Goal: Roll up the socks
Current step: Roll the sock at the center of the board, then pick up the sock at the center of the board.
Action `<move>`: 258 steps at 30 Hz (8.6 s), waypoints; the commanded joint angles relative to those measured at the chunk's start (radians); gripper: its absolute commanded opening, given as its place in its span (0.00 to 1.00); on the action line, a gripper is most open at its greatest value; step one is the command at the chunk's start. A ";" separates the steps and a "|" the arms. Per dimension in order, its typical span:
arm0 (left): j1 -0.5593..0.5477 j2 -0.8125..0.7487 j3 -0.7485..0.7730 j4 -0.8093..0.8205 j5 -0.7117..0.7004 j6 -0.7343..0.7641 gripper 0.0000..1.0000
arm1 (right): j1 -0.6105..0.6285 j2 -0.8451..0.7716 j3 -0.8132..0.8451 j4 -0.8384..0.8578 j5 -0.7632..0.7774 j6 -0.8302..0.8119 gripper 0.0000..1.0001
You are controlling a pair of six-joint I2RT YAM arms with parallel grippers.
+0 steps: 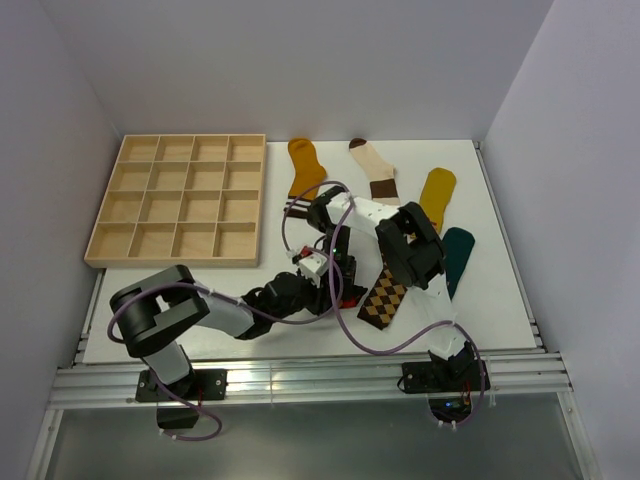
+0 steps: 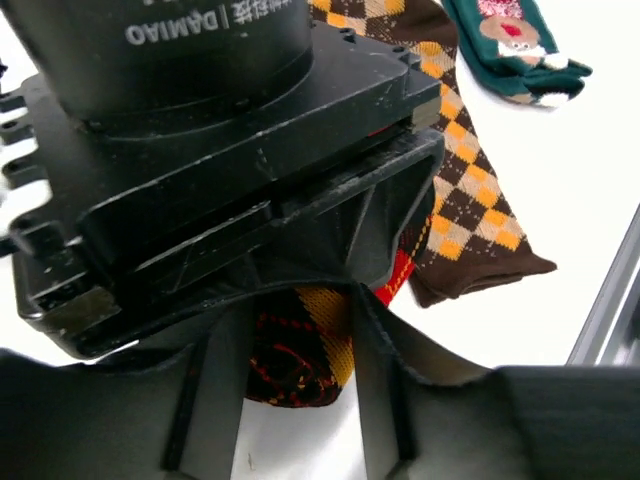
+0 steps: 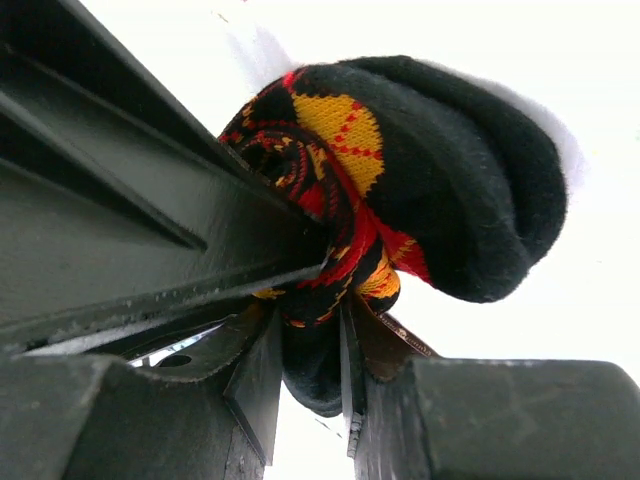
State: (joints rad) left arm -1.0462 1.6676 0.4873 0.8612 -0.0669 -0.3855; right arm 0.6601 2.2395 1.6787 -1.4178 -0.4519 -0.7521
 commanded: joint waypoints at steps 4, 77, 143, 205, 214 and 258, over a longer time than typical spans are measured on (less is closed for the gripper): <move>0.026 0.063 -0.003 0.124 0.085 -0.061 0.24 | -0.020 0.062 0.026 0.114 -0.011 0.011 0.27; 0.413 0.259 0.254 -0.630 0.549 -0.408 0.00 | 0.107 -0.925 -1.122 1.453 0.189 -0.328 0.80; 0.436 0.180 0.330 -0.725 0.555 -0.274 0.10 | 0.112 -0.785 -0.964 1.179 0.188 -0.411 0.17; -0.164 0.096 0.355 -0.490 -0.504 0.539 0.73 | -0.102 -0.153 -0.280 0.352 0.001 -0.375 0.17; -0.163 0.185 0.433 -0.540 -0.482 0.603 0.69 | -0.100 -0.110 -0.237 0.290 0.005 -0.397 0.17; -0.021 0.287 0.478 -0.596 -0.203 0.372 0.40 | -0.109 -0.047 -0.154 0.094 -0.088 -0.494 0.20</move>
State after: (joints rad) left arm -1.1198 1.8675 0.9424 0.2825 -0.3588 0.0429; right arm 0.4984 2.1307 1.5803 -1.2186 -0.5613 -1.1702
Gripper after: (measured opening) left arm 0.445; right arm 0.353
